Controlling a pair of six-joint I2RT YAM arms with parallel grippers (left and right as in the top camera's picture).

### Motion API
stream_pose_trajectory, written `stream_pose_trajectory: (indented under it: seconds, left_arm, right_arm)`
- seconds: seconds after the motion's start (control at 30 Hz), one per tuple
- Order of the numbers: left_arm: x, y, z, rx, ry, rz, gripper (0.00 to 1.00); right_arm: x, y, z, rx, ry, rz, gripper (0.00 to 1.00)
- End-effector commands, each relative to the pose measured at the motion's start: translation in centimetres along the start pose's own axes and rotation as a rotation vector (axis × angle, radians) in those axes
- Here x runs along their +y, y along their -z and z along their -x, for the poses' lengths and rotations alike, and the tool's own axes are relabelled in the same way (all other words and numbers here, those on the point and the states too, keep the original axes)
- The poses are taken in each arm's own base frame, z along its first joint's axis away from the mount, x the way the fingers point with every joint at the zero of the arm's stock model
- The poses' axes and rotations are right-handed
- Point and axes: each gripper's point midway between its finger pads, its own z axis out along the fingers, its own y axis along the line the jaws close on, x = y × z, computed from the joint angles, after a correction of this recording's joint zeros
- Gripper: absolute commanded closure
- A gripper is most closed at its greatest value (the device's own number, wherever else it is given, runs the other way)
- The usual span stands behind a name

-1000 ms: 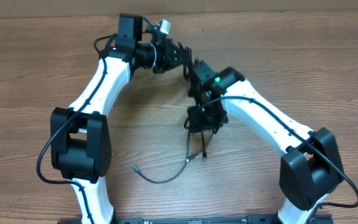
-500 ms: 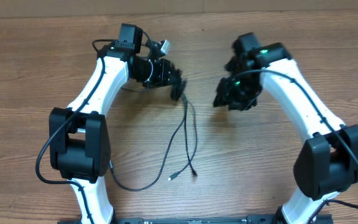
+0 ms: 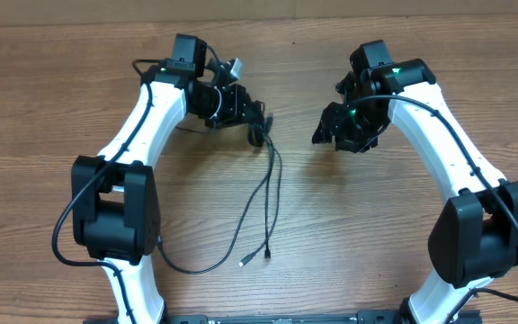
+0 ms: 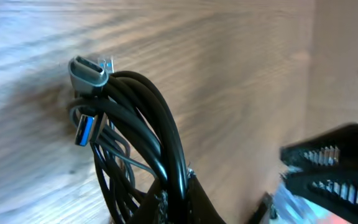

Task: Untangle cables

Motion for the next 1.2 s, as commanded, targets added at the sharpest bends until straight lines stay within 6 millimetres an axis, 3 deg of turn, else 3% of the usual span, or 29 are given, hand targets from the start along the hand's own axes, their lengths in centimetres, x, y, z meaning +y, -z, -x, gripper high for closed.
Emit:
stream_pose_trajectory:
  seconds: [0.0,0.17,0.37,0.57,0.67,0.87,1.0,1.07,1.17]
  left_arm:
    - [-2.4,-0.2,-0.4,0.018,-0.066,-0.074,0.94]
    - [-1.9,-1.4,-0.6,0.036,-0.003,-0.073,0.96]
    - [0.0,-4.5,0.6,0.031,0.242,-0.08,0.91]
    - [4.6,-7.2,-1.2,0.089,0.379,0.05,0.85]
    - [7.3,-6.6,-2.1,0.091,0.435,0.174,0.77]
    - [9.9,-4.3,-2.0,0.074,0.517,0.21,0.63]
    - [13.1,-2.4,-2.4,0.047,0.572,0.334,0.63]
    - [15.0,-1.5,-3.3,0.044,0.585,0.463,0.56]
    - [15.9,-1.1,-3.6,0.04,0.579,0.534,0.54]
  right_arm:
    - [1.1,1.3,0.4,-0.043,0.022,0.028,0.48]
    - [1.3,1.3,0.8,-0.058,0.029,0.033,0.47]
    - [1.6,1.4,1.5,-0.088,0.042,0.045,0.47]
    - [1.5,1.4,1.5,-0.087,0.042,0.044,0.45]
    - [1.5,1.4,1.5,-0.087,0.042,0.044,0.43]
    - [1.6,1.4,1.8,-0.101,0.047,0.045,0.37]
    - [1.8,1.5,2.3,-0.118,0.055,0.052,0.23]
    - [2.1,1.5,2.9,-0.143,0.066,0.061,0.17]
    - [2.3,1.6,3.3,-0.162,0.074,0.069,0.13]
